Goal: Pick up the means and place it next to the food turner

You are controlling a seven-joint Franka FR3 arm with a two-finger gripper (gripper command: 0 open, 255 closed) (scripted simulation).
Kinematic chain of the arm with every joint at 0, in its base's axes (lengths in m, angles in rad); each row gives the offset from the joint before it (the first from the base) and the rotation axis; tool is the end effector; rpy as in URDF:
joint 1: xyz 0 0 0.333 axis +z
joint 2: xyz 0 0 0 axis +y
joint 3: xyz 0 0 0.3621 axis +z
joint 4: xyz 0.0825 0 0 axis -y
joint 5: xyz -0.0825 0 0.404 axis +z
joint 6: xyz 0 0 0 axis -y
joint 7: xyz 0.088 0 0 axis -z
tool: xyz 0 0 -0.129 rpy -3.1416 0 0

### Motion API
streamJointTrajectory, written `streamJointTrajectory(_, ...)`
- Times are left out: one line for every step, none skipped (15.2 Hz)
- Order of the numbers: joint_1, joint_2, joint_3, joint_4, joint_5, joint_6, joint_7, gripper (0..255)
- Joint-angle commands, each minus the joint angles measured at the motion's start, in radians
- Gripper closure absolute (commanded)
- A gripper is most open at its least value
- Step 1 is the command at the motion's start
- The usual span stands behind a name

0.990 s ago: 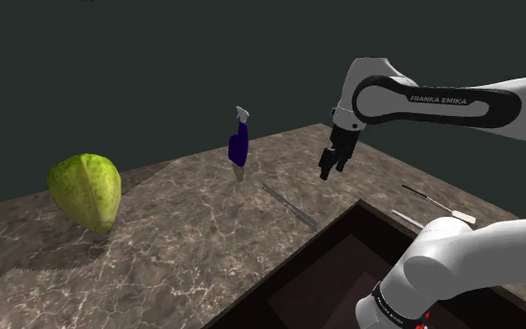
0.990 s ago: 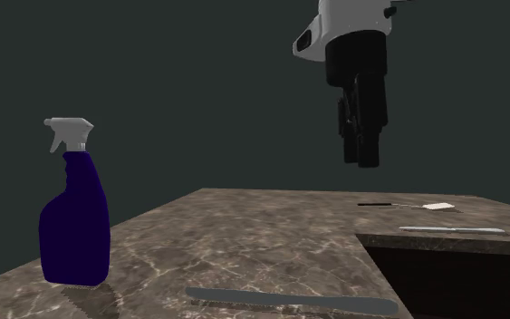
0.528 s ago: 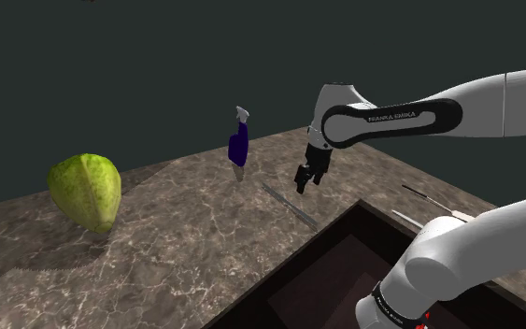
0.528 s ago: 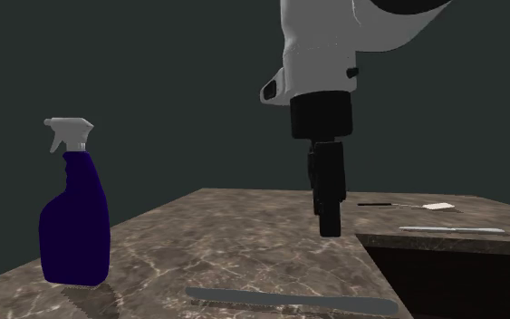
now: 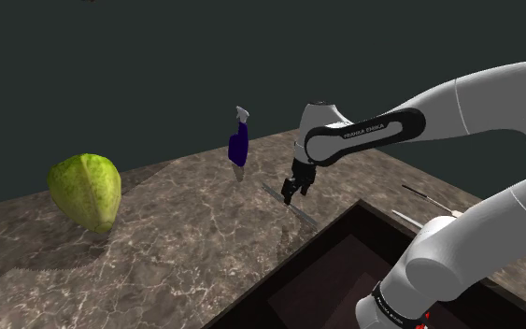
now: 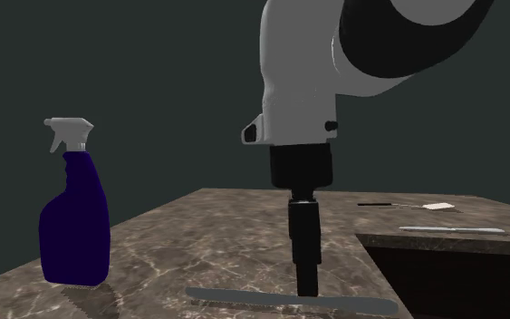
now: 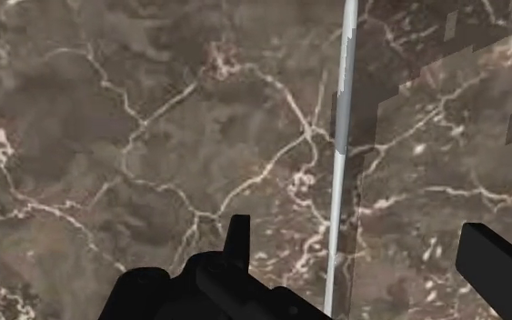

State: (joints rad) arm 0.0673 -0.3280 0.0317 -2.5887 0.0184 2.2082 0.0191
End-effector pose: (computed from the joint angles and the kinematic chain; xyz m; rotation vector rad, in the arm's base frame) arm 0.4046 0.0409 0.3754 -3.1375 -0.1045 0.0828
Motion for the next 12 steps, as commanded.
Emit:
streamJointTrajectory(0.0, 0.014, 0.0, -0.016, 0.0, 0.031, 0.0, 0)
streamJointTrajectory(0.0, 0.023, 0.0, -0.023, 0.0, 0.047, 0.0, 0)
streamJointTrajectory(0.0, 0.028, 0.0, -0.027, 0.0, 0.056, 0.0, 0)
streamJointTrajectory(0.0, 0.028, 0.0, -0.027, 0.0, 0.056, 0.0, 0)
streamJointTrajectory(0.0, 0.028, 0.0, -0.027, 0.0, 0.056, 0.0, 0)
streamJointTrajectory(0.0, 0.028, 0.0, -0.027, 0.0, 0.056, 0.0, 0)
streamJointTrajectory(0.0, 0.028, 0.0, -0.027, 0.0, 0.056, 0.0, 0)
streamJointTrajectory(0.0, 0.028, 0.0, -0.027, 0.0, 0.056, 0.0, 0)
streamJointTrajectory(0.0, 0.028, 0.0, -0.027, 0.0, 0.056, 0.0, 0)
streamJointTrajectory(0.0, 0.028, 0.0, -0.027, 0.0, 0.056, 0.0, 0)
streamJointTrajectory(0.0, 0.028, 0.0, -0.027, 0.0, 0.056, 0.0, 255)
streamJointTrajectory(0.0, 0.028, 0.0, -0.027, 0.0, 0.056, 0.0, 255)
